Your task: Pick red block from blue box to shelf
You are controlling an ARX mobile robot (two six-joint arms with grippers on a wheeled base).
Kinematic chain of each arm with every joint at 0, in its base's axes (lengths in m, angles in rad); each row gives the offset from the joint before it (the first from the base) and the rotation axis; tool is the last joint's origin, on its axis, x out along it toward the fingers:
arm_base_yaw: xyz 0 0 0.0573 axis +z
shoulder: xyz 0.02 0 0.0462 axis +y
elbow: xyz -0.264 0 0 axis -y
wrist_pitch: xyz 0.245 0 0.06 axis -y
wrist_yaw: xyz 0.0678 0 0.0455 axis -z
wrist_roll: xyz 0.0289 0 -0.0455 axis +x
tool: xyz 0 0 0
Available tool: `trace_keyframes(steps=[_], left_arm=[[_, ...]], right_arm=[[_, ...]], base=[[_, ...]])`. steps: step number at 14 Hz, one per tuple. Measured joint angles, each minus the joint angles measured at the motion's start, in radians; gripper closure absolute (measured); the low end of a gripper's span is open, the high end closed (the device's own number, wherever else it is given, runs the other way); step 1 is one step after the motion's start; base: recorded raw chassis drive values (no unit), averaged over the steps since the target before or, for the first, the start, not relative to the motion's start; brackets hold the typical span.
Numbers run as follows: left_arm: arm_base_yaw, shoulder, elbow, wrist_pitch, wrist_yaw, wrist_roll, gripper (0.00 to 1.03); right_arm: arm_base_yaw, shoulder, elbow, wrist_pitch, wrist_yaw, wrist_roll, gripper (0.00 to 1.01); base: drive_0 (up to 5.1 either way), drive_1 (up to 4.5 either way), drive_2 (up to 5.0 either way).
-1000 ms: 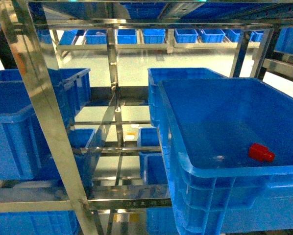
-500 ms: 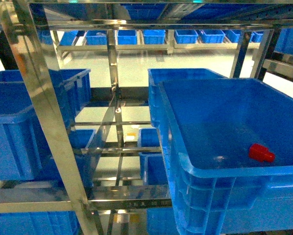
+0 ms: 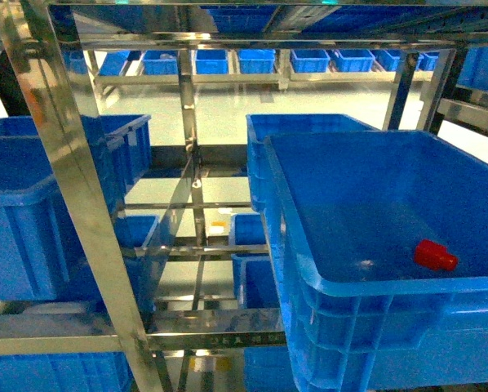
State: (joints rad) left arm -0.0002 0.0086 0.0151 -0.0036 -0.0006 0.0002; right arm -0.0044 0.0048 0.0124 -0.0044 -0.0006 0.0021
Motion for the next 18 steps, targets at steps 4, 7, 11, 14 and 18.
trace_keyframes(steps=[4, 7, 11, 14, 18], left_arm=[[0.0, 0.0, 0.0, 0.0, 0.0, 0.0, 0.05], [0.0, 0.0, 0.0, 0.0, 0.0, 0.0, 0.05], [0.0, 0.0, 0.0, 0.0, 0.0, 0.0, 0.05], [0.0, 0.0, 0.0, 0.0, 0.0, 0.0, 0.05], [0.0, 0.0, 0.0, 0.0, 0.0, 0.0, 0.05]], right_arm=[[0.0, 0.0, 0.0, 0.0, 0.0, 0.0, 0.02], [0.0, 0.0, 0.0, 0.0, 0.0, 0.0, 0.03], [0.0, 0.0, 0.0, 0.0, 0.0, 0.0, 0.03], [0.0, 0.0, 0.0, 0.0, 0.0, 0.0, 0.03], [0.0, 0.0, 0.0, 0.0, 0.0, 0.0, 0.03]], base=[[0.0, 0.0, 0.0], [0.0, 0.0, 0.0], [0.0, 0.0, 0.0], [0.0, 0.0, 0.0], [0.0, 0.0, 0.0]])
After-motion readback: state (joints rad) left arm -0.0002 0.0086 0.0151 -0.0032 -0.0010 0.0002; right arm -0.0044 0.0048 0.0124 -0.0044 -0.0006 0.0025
